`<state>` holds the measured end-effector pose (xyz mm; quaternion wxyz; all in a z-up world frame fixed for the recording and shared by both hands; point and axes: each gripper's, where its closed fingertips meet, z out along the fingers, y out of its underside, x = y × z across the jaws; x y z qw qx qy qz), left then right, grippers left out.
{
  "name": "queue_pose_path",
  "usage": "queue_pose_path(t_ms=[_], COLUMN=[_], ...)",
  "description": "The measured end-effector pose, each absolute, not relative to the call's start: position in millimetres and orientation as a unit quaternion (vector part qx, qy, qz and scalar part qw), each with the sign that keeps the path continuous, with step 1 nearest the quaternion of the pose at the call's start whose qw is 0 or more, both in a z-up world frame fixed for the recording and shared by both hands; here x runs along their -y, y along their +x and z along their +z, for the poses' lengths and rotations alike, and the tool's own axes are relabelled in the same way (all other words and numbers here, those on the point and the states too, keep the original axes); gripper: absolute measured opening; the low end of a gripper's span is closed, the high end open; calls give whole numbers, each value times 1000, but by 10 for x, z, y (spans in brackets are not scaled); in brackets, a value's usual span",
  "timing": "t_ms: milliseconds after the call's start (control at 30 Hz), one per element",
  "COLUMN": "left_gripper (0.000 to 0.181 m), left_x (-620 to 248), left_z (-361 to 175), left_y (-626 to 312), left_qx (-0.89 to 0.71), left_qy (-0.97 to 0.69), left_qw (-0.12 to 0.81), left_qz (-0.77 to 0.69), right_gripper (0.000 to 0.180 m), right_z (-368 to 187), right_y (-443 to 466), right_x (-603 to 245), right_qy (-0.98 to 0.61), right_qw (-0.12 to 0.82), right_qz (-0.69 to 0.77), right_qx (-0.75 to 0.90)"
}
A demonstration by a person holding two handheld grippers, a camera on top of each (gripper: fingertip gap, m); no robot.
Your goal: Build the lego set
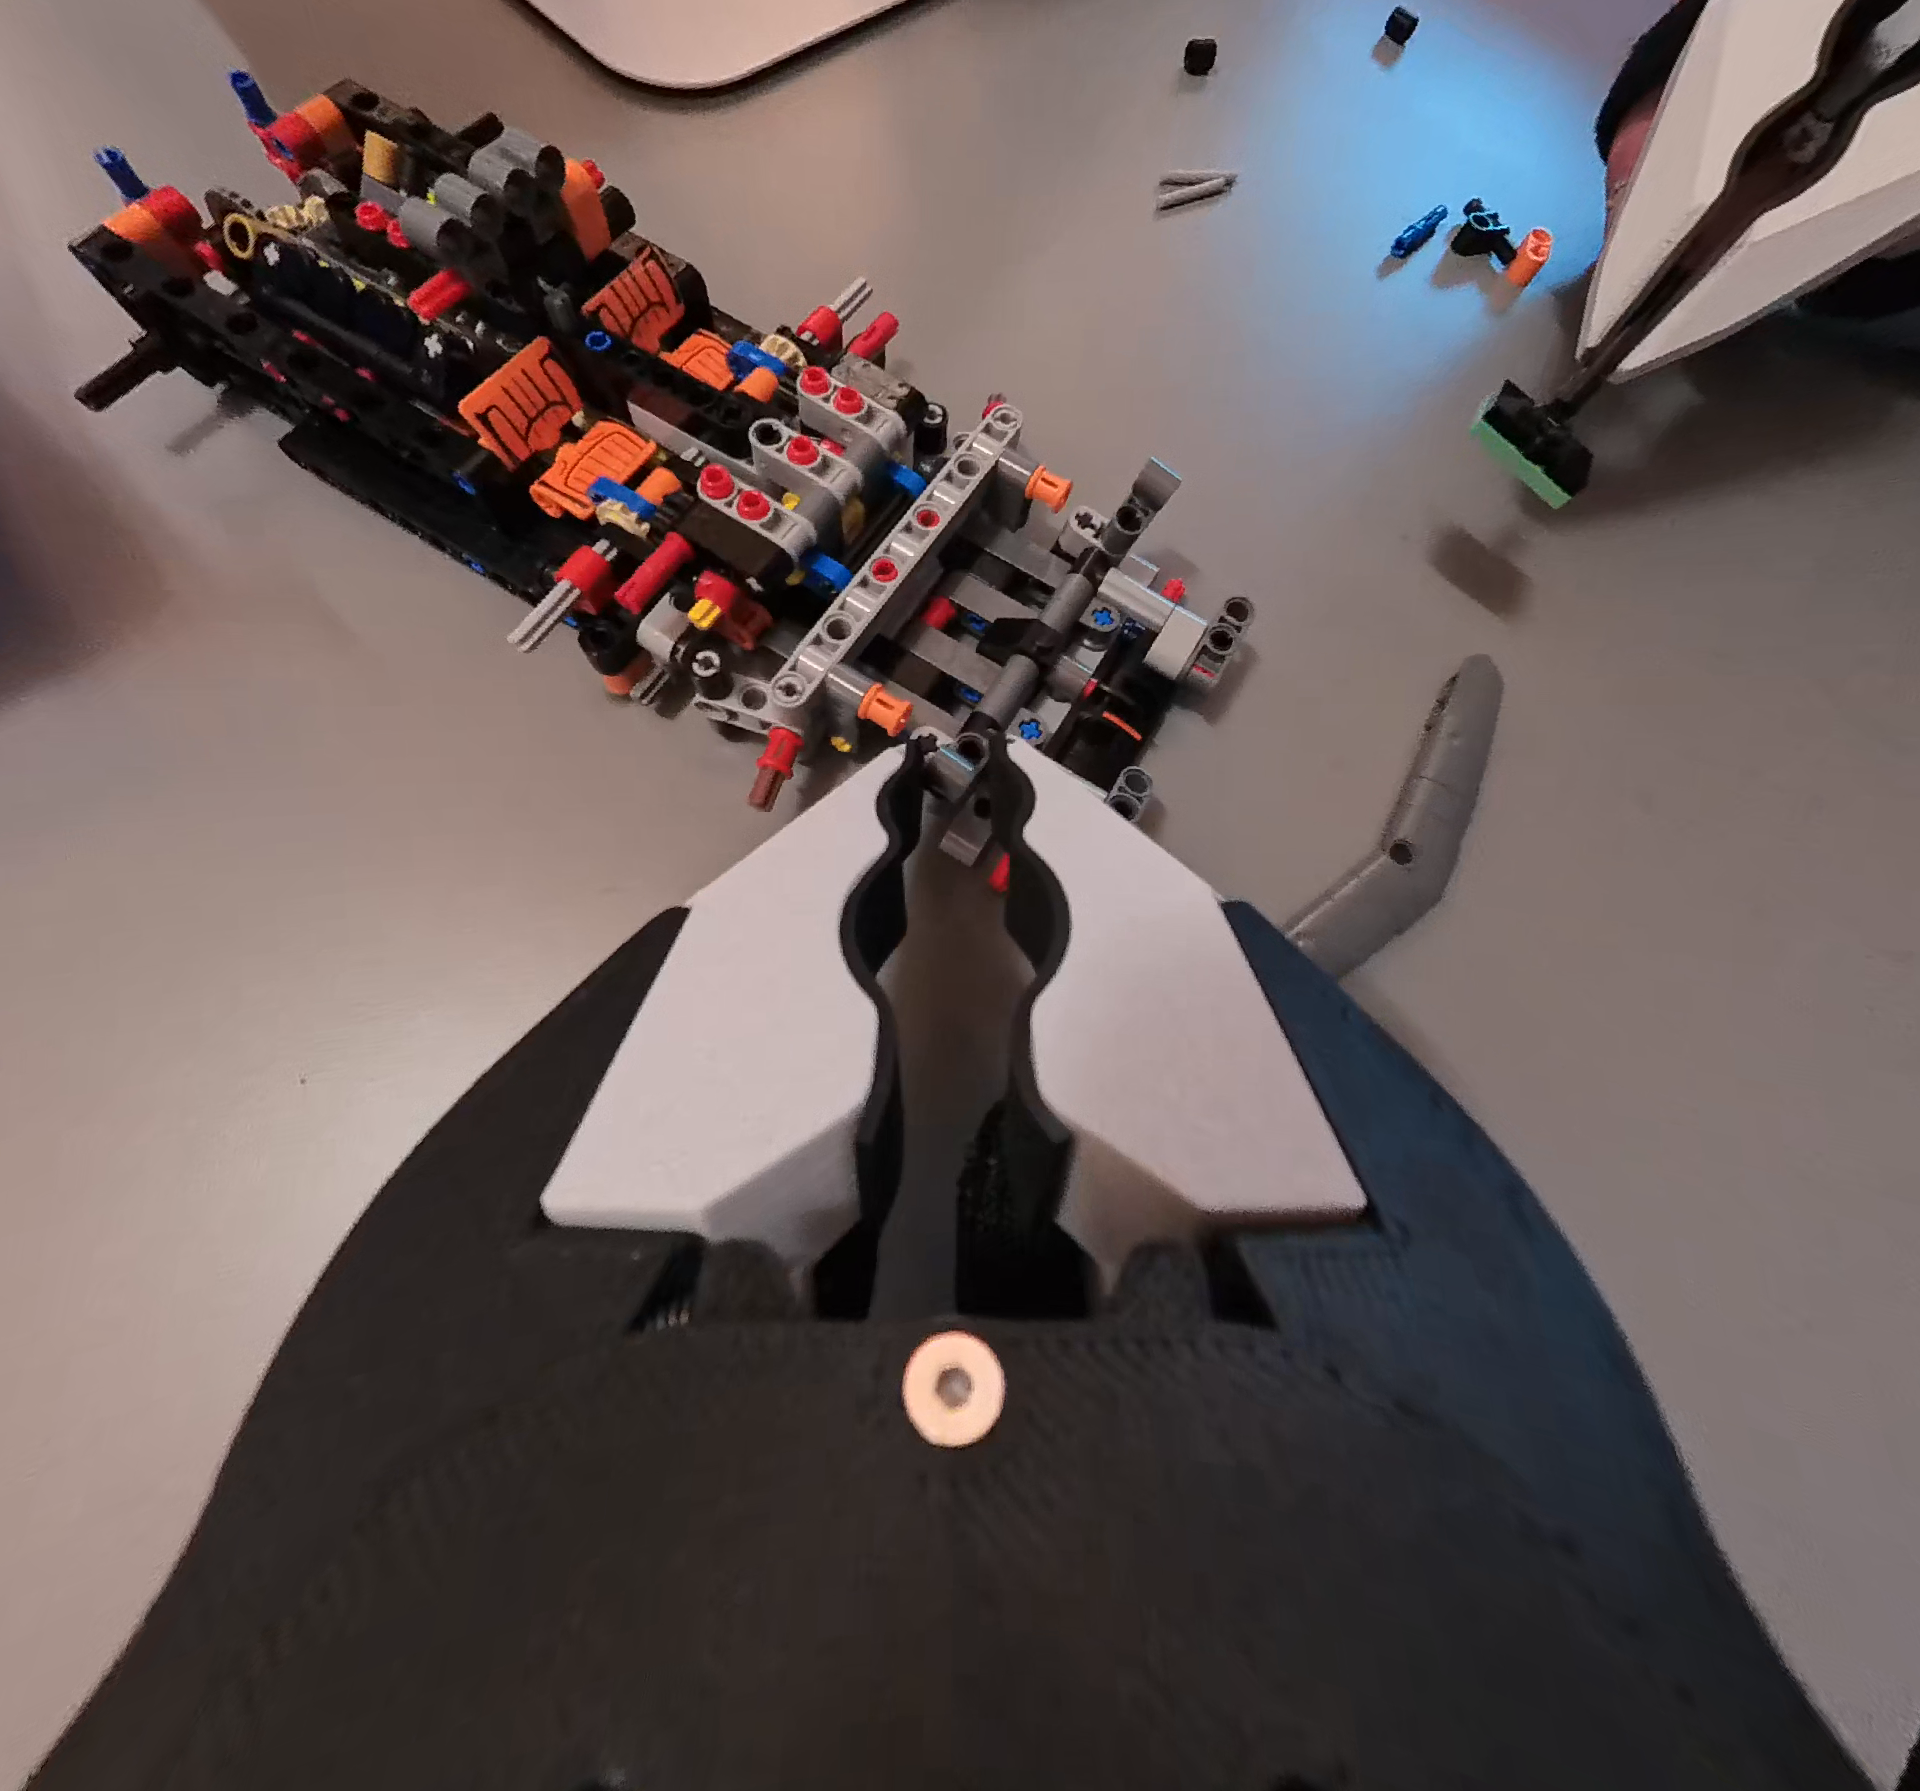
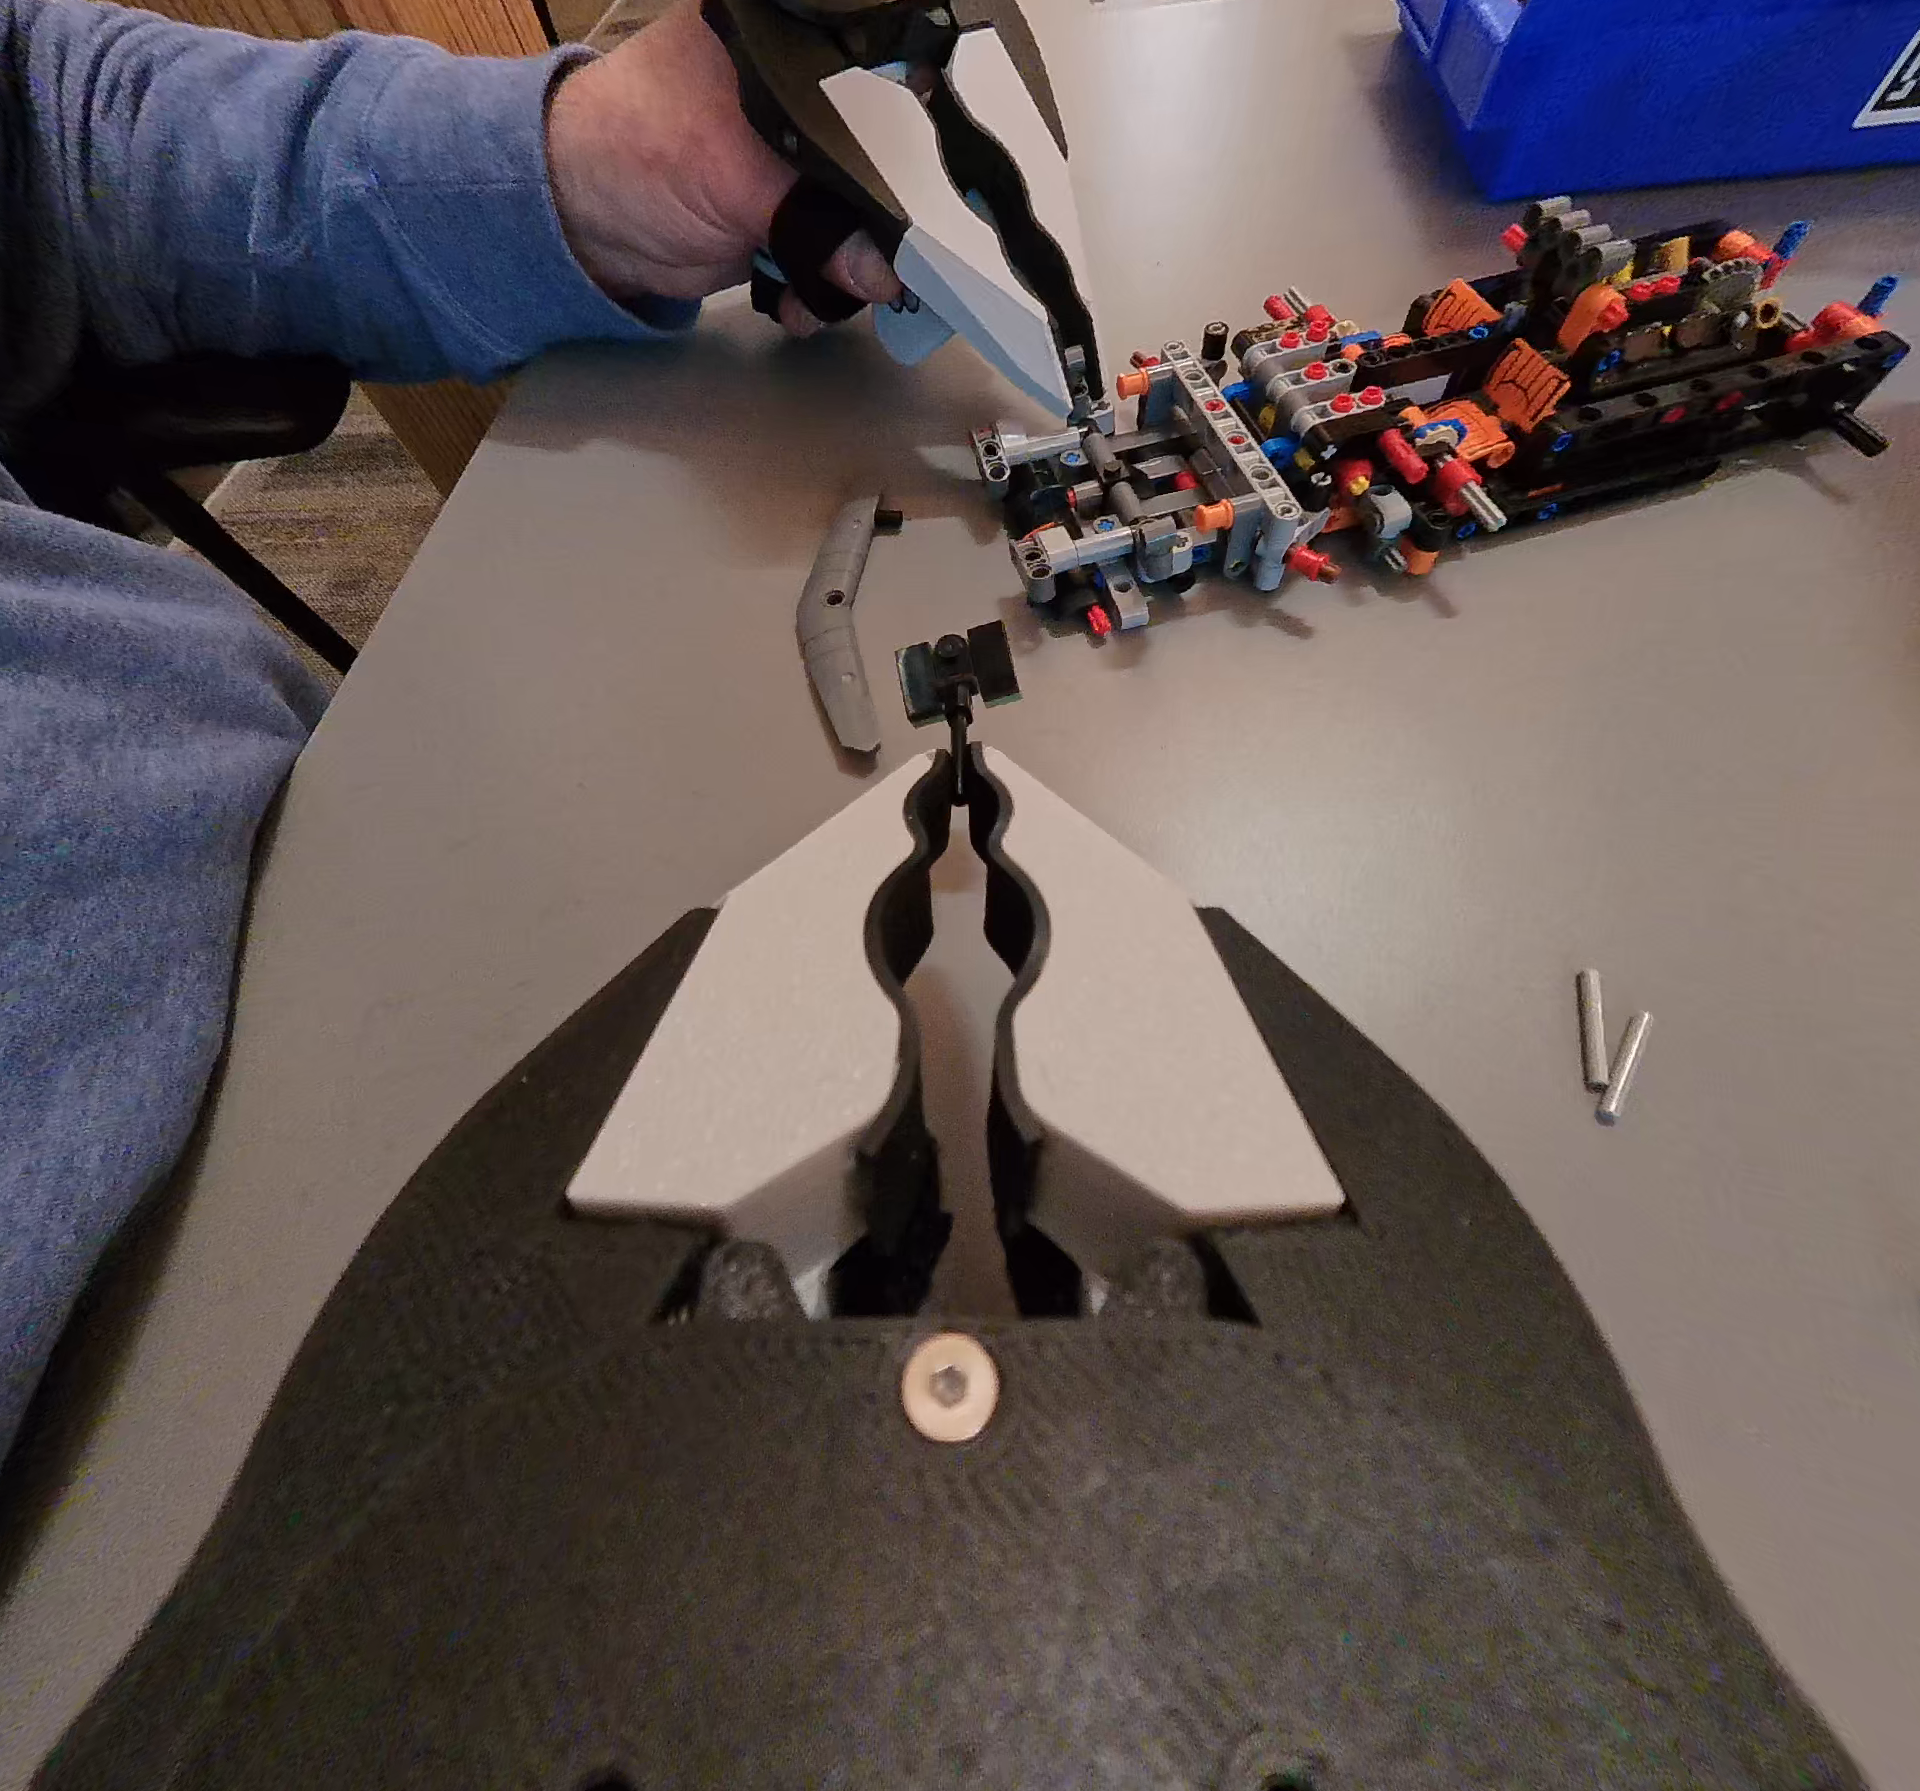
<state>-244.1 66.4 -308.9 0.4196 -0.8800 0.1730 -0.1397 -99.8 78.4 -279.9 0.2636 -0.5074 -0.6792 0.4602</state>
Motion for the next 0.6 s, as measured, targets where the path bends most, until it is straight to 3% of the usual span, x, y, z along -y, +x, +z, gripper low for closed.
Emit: queue_pose_path(t_ms=[600], left_gripper=[8], left_x=[-669], left_z=[-3089], left_y=[-2069], left_qx=[-202], left_qy=[-874], left_qw=[413], left_qz=[-159], right_gripper=[0], right_z=[-2804], right_y=[-984], right_x=[-818], right_qy=[-510], right_qw=[267], right_qz=[457], right_qx=[679])
